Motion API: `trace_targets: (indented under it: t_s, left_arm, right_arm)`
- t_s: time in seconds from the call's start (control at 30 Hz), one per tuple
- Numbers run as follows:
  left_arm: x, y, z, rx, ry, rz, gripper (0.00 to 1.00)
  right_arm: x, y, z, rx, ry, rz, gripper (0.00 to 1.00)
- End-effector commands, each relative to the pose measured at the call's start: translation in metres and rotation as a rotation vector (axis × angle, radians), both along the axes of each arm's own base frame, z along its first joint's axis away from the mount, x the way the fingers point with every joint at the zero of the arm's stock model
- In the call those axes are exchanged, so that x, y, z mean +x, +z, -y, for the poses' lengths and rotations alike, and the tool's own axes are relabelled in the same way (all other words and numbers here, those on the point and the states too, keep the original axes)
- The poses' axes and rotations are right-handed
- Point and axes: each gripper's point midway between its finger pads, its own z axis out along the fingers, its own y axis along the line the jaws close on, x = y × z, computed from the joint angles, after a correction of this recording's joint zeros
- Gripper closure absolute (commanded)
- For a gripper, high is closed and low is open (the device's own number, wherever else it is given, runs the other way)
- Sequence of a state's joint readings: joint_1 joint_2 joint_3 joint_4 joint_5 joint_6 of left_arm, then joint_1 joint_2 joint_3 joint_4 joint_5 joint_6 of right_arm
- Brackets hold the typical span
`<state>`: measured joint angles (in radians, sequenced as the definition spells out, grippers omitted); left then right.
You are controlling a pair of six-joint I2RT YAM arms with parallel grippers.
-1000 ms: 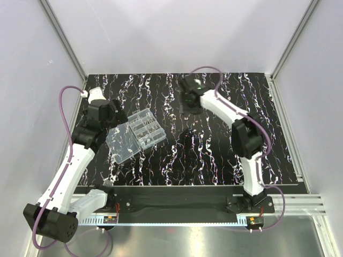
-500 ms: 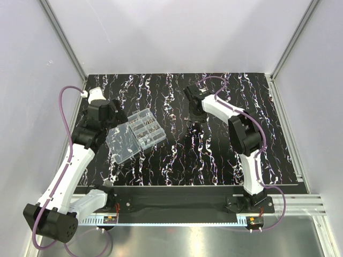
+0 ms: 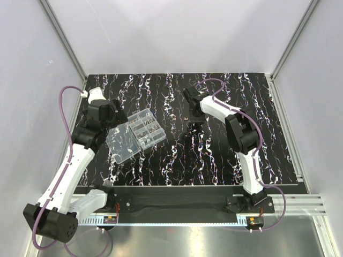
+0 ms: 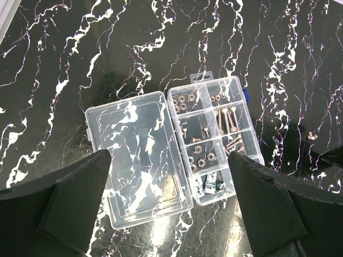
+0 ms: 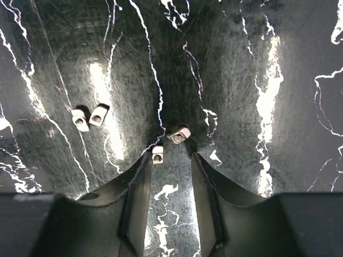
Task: Sort the screws and nuts into containers
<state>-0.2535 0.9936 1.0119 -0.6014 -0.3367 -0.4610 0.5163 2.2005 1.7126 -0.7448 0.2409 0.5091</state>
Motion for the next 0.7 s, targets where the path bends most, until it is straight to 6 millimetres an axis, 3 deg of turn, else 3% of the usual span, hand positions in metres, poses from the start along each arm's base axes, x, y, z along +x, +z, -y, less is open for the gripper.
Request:
trace_targets:
  t_s: [0.0,0.43,0.67]
  left_arm:
    - [0.003,0.010,0.000,-0.004,0.001,0.045,0.01]
    - [0.004,0.010,0.000,-0.004,0.004,0.045,0.01]
    - [0.003,0.012,-0.001,-0.001,0.007,0.049,0.01]
  right_arm:
    - [0.013,0.007,-0.015,0.038,0.016,0.036,0.59]
    - [-0.004,-0.003,-0.016,0.011,0.006,-0.008,0.74]
    - [-0.003,-0.006,-0.015,0.005,0.003,-0.010,0.95]
